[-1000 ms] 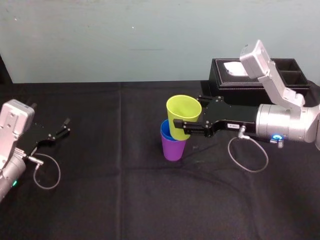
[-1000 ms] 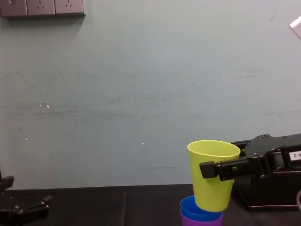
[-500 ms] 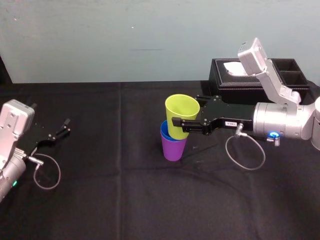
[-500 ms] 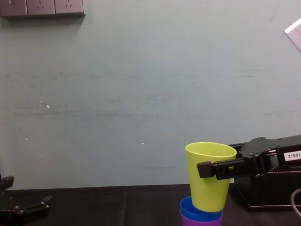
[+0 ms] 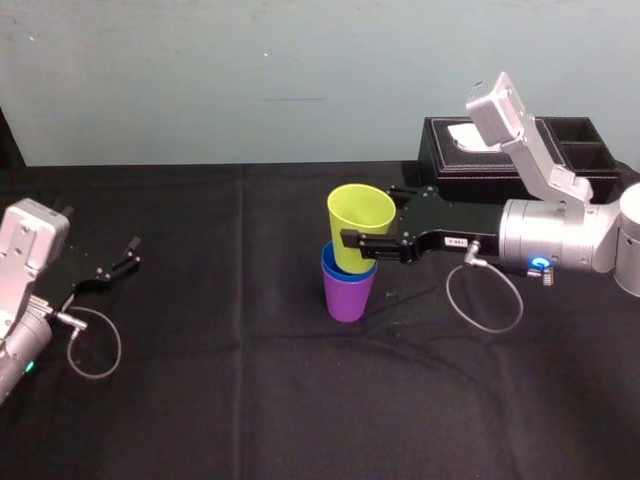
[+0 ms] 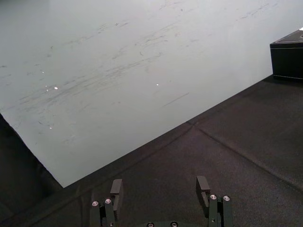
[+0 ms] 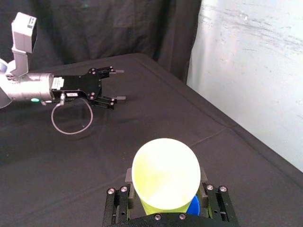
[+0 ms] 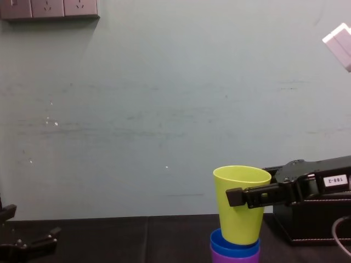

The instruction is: Stack the three plastic cups sequentially using one hand.

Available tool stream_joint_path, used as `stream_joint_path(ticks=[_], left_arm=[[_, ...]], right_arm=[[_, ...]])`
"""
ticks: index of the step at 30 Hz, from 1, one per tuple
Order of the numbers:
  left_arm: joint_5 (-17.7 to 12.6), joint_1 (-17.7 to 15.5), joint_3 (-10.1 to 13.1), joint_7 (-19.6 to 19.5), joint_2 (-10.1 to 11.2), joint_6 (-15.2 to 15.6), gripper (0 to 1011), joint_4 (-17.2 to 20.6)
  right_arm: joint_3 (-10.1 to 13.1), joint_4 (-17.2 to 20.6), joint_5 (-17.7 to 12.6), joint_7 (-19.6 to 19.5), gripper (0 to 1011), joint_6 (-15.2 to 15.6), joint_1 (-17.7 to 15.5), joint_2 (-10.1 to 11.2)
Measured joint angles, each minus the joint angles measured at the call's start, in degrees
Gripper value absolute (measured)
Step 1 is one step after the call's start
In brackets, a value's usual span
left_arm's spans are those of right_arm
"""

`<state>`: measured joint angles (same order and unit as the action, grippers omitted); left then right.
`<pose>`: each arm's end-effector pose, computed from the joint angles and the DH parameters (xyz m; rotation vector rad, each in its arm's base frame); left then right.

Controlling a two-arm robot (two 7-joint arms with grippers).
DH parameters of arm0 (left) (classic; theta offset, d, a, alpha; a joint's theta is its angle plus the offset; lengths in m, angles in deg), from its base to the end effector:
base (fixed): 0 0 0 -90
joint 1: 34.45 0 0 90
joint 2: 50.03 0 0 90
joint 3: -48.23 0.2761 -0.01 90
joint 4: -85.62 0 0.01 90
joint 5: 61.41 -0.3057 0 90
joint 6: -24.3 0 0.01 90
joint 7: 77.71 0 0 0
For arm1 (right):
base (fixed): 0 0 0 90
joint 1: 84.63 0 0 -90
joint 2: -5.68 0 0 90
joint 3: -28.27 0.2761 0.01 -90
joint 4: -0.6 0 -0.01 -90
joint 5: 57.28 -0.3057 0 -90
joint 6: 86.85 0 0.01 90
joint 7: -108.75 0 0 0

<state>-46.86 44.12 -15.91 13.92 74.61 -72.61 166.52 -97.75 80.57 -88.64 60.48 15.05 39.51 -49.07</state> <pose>0.3529 0.0756 -0.2905 0.3043 -0.2850 1.2482 0.4308 -0.0440 -0.1772 -0.2968 -0.0182 -0.4898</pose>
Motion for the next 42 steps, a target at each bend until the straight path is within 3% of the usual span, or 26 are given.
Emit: stream_joint_path(ticks=[42], left_arm=[[0.0, 0.0, 0.0, 0.0, 0.0, 0.0, 1011, 0.0]], right_arm=[[-1.7, -6.7, 3.8, 1.1, 739, -1.6, 2.2, -3.8]])
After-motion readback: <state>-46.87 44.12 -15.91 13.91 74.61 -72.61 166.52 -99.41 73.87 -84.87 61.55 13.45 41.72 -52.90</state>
